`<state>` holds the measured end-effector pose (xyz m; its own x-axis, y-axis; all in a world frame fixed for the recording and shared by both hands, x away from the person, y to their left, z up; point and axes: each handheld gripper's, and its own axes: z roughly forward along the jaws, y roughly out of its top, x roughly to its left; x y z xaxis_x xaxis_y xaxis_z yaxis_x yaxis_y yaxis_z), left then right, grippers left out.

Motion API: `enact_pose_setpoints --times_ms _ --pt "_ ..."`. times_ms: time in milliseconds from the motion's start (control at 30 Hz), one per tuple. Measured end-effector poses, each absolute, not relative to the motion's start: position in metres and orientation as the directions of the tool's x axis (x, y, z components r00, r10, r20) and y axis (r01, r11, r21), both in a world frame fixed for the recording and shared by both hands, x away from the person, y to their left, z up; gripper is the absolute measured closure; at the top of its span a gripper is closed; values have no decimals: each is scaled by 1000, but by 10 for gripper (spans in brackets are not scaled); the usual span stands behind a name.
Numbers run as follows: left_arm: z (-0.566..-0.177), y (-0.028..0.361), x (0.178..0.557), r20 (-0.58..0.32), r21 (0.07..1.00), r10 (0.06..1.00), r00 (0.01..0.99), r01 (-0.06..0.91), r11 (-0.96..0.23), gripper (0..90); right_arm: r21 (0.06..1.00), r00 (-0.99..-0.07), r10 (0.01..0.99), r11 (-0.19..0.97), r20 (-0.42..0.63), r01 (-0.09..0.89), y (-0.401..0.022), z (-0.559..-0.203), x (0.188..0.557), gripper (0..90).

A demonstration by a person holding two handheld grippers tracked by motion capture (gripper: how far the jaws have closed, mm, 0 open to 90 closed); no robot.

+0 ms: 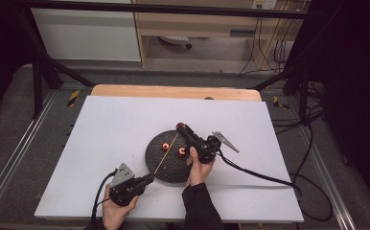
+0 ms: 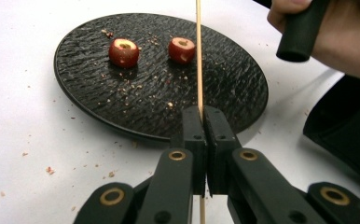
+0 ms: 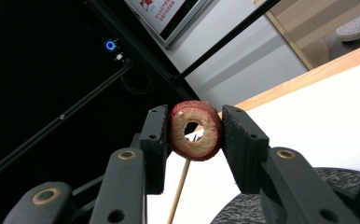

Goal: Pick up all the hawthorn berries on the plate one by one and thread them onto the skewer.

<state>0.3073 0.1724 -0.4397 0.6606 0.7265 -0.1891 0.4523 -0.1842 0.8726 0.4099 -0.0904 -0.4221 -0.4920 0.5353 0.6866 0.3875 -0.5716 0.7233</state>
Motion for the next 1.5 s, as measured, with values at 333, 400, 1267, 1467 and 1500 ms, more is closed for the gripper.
enact_pose_setpoints --times_ms 333,400,1267,1467,1500 --pt "-431 158 313 -198 880 742 641 450 -154 882 722 -493 532 -567 688 397 -90 -423 407 629" --pt "-429 155 315 -196 880 744 639 450 -154 881 721 -496 528 -566 689 400 -90 -423 405 629" --pt "-400 124 356 -186 891 745 641 430 -148 882 736 -520 524 -534 675 417 -89 -424 392 629" --pt "-399 119 361 -190 892 743 642 429 -143 883 739 -522 525 -521 672 427 -88 -426 389 630" --pt "-398 119 361 -186 893 742 644 425 -145 883 739 -522 525 -519 672 429 -88 -426 388 630"
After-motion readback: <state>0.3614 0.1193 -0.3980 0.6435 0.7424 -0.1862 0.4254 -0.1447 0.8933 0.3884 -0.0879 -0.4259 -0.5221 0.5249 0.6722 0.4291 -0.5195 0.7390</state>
